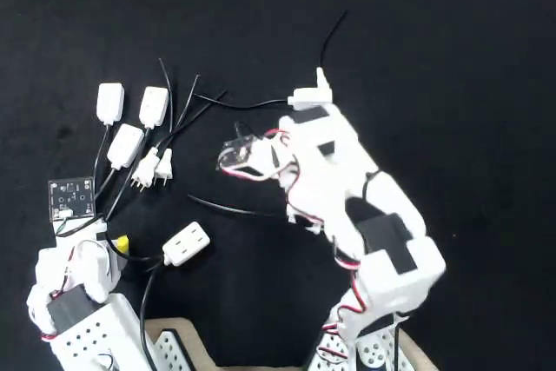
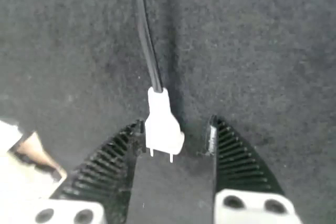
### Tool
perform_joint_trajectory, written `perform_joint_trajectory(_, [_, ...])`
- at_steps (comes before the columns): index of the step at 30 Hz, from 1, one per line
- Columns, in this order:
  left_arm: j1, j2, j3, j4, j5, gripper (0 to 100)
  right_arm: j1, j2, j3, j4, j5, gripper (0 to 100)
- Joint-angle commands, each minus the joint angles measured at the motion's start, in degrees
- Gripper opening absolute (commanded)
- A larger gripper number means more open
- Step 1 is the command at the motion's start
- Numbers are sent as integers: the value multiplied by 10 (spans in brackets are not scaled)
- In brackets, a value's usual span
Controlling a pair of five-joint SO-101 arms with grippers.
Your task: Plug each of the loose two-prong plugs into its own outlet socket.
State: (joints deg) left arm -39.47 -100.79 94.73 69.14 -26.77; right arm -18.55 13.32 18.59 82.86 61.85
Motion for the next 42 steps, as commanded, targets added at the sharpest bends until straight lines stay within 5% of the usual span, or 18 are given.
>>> perform_joint_trajectory(1, [4, -3, -2, -6, -3, 310, 32, 16, -103, 62, 11, 191])
perform_joint_trajectory(10, [4, -3, -2, -6, -3, 310, 43, 116, -143, 51, 55, 181])
perform_joint_trajectory(17, [4, -3, -2, -6, -3, 310, 43, 158, -141, 46, 62, 18])
perform_joint_trajectory(25, [4, -3, -2, -6, -3, 310, 31, 160, -88, 41, 61, 101])
perform_joint_trajectory(42, [4, -3, -2, -6, -3, 310, -42, 161, -10, 17, -43, 71])
